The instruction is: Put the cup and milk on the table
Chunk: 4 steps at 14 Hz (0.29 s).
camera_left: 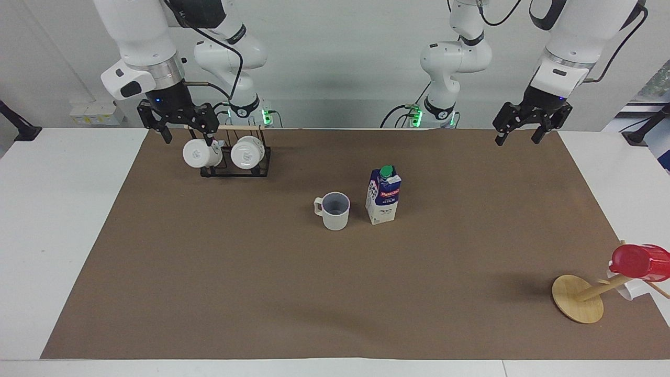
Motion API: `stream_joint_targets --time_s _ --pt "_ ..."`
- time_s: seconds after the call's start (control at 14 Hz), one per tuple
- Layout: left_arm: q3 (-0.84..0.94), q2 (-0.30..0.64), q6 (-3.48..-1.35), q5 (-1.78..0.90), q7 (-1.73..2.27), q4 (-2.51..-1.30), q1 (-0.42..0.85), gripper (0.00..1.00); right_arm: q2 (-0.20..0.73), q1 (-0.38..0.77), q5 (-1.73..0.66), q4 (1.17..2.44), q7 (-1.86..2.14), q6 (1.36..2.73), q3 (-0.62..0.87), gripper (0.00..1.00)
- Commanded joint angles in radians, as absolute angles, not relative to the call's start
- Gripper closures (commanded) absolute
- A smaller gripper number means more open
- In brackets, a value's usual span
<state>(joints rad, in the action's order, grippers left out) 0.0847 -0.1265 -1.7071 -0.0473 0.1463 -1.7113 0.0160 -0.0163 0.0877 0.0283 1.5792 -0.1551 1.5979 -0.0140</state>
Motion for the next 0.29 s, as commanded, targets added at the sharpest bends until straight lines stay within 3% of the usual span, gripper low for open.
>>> stream_joint_targets --time_s 0.0,0.21 --pt "0.095 -0.121 -1.677 -0.034 0.143 -1.681 0.003 0.0 -0.021 0.077 0.009 1.574 -0.132 1.582 -0.014 0.0" --pt "0.097 -0.124 -1.674 -0.034 0.144 -1.683 0.003 0.0 -0.023 0.077 0.009 1.575 -0.132 1.582 -0.014 0.0"
